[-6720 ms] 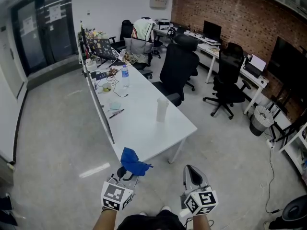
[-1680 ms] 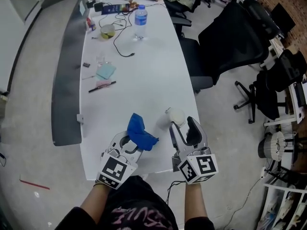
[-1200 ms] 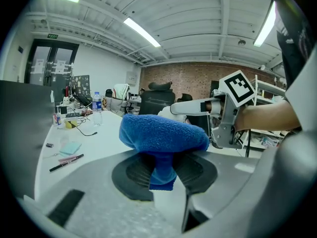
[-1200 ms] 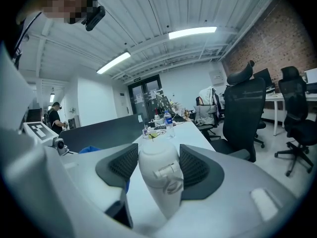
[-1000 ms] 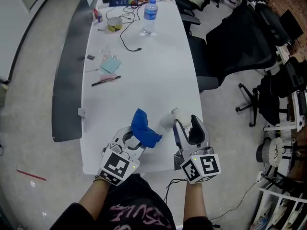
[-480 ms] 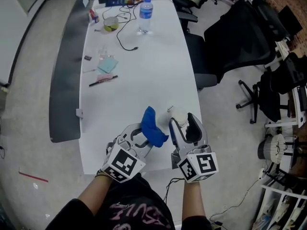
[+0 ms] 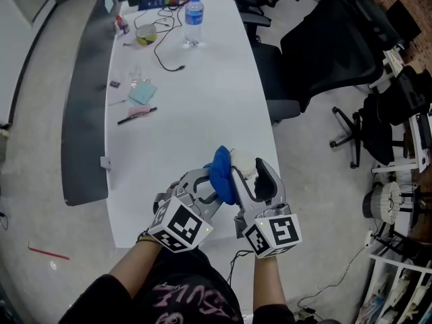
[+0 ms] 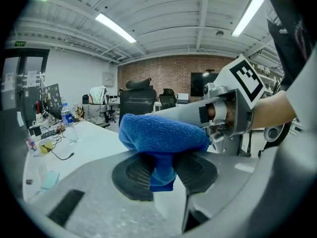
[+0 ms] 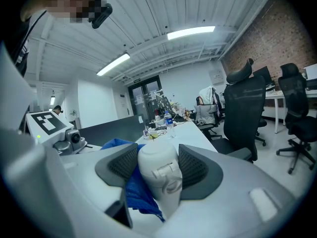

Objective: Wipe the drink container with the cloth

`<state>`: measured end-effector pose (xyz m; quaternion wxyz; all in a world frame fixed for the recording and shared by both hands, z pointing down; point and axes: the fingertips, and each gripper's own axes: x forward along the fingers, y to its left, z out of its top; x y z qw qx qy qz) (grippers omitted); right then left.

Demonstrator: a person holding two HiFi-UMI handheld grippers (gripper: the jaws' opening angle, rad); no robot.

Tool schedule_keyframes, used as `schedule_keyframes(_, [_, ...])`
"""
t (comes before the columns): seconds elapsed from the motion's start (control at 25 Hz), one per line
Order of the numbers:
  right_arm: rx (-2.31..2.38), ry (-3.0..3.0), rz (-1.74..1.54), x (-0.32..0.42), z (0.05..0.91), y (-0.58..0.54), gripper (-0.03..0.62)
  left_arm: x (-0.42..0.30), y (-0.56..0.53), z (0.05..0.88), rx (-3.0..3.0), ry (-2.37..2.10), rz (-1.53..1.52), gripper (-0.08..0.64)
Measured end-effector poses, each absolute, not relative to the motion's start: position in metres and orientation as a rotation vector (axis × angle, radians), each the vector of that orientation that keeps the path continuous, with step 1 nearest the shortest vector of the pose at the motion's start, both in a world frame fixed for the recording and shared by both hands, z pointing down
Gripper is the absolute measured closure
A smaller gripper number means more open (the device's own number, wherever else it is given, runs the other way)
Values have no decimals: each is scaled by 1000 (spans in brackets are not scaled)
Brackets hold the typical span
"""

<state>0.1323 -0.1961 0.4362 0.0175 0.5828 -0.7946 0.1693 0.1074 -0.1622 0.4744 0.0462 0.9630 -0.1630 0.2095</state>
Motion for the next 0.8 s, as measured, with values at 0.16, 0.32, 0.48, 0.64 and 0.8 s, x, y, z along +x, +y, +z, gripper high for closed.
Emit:
schedule_keyframes(0.16, [1816,-2471,527,132,436,-197,324,111,-164,476,2939,-484,641,454])
schedule_keyframes(0.32, [1816,-2475,529,133,436,-197,324,111,-166,481,2927,-482,644,454])
schedule_keyframes(0.48, [1809,-2476,537,134,434,-198,325,111,-170,488,2900,-487,649,453])
schedule_keyframes(0.64, [1796,-2480,538,133,433,-197,327,110,-172,503,2874,-491,676,453])
schedule_keyframes(0.8, [1774,-2475,538,132,434,-196,328,110,-174,528,2847,-479,720,451])
